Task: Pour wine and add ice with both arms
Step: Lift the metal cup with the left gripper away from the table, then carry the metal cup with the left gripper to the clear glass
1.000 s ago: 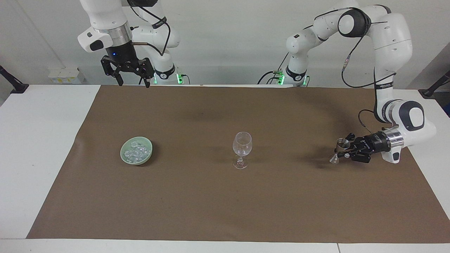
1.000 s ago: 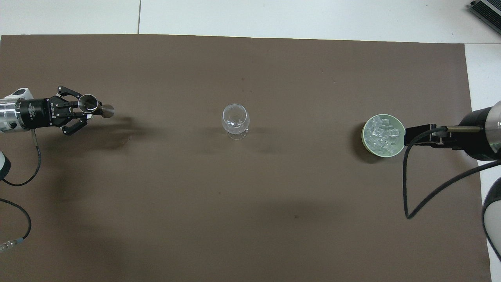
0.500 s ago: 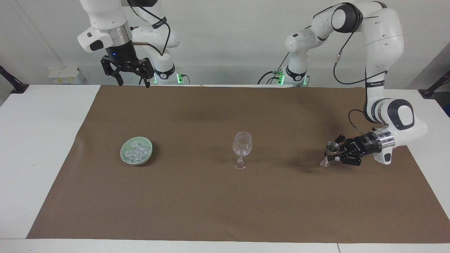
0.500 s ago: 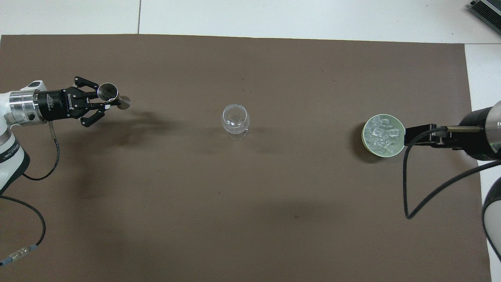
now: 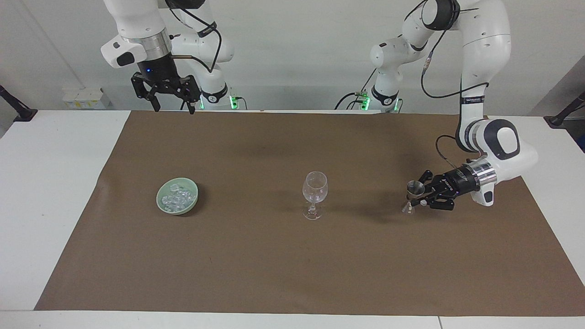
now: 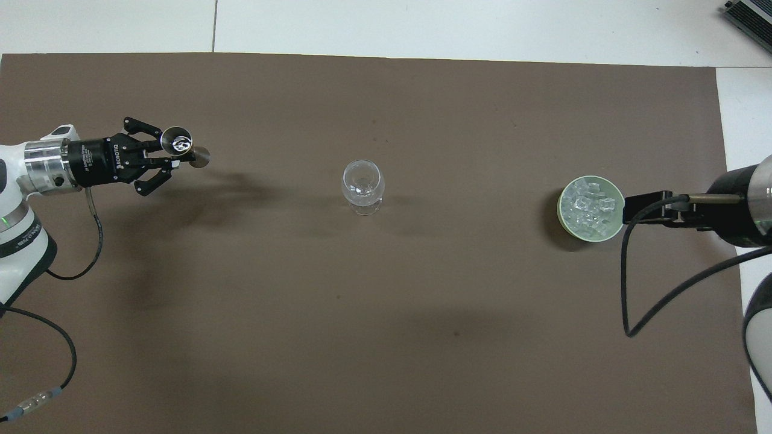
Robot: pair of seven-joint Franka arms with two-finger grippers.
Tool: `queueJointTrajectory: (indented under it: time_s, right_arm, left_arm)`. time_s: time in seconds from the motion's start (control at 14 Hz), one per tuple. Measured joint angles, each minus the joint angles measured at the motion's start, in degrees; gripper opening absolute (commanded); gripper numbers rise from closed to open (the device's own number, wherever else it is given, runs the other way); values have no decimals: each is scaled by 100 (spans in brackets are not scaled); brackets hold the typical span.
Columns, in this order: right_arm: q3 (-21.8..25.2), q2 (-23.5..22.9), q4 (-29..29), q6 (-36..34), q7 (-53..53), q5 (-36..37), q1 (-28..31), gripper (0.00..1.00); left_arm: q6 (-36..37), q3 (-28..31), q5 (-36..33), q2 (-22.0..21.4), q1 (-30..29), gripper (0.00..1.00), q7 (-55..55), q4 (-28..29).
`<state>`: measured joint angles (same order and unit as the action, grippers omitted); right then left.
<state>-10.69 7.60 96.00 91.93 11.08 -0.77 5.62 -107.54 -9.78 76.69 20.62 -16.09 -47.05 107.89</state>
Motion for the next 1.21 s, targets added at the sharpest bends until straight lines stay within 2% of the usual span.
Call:
queueJointTrajectory:
  time_s: [0.57,0.86,1.21]
  right_arm:
    - [0,0,0,0,0,0,0,100]
    - [0,0,0,0,0,0,0,100]
    - [0,0,0,0,0,0,0,100]
  left_arm:
    - [-1090,-12,493,-967,675,0,-112,879]
    - [-1759,-16,816,-1177,1148,0,-157,1067]
    - [-2998,-24,1280,-1431,1915,0,-192,1271]
